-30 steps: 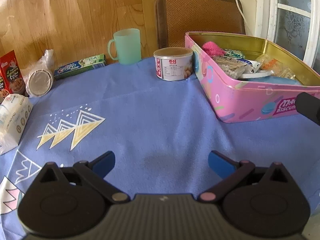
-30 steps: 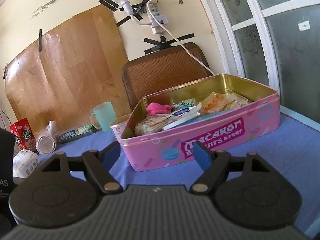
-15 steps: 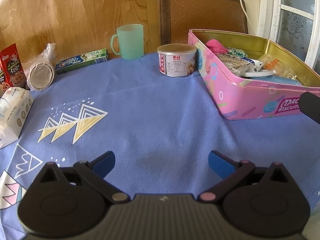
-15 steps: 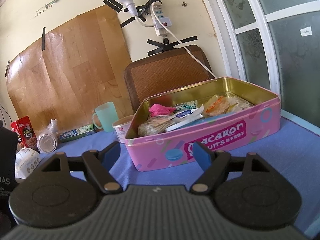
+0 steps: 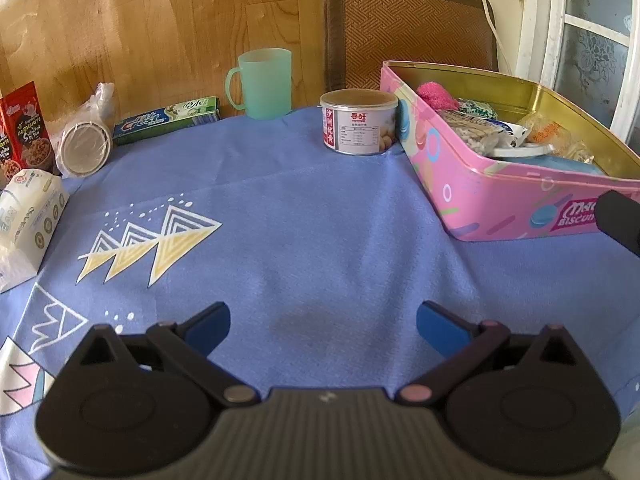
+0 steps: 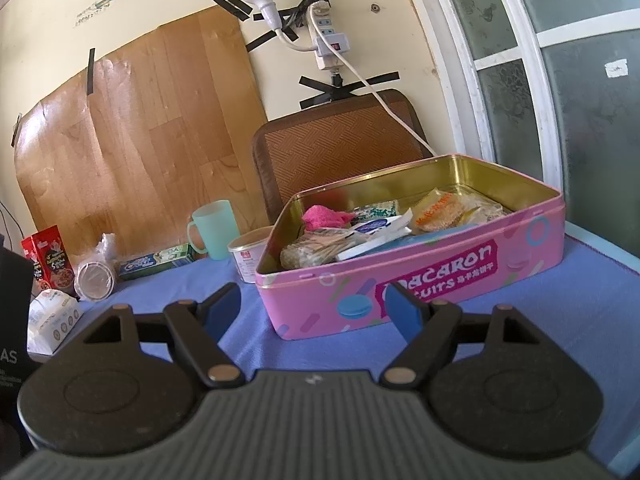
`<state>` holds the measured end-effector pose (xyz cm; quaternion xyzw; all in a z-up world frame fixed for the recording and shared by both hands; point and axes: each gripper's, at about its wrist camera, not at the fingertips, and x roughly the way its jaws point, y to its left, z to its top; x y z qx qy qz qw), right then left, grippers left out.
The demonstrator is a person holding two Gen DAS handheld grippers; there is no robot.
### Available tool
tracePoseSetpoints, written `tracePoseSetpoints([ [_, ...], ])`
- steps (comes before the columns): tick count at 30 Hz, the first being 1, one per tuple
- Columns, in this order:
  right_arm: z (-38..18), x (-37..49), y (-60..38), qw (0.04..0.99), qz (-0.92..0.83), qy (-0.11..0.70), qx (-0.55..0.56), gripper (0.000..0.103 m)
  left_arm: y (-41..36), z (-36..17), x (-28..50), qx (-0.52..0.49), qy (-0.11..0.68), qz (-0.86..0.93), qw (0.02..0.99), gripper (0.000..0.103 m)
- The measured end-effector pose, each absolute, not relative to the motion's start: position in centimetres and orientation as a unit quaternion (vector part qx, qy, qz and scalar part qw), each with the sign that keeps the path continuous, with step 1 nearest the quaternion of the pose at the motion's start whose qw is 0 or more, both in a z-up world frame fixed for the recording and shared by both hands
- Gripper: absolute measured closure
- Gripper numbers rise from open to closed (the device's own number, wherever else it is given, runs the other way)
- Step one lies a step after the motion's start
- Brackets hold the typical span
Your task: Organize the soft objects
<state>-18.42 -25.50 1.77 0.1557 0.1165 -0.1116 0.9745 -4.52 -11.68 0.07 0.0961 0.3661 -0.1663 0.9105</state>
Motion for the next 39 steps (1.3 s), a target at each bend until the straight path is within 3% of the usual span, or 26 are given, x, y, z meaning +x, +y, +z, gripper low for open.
tracePoseSetpoints([
  [39,0.9,-18.2,-27.0,0.969,-0.119,0.119,0.179,0.022,-13.9,-0.9,-4.2,0.127,0.381,-0.174,0.899,0.0],
])
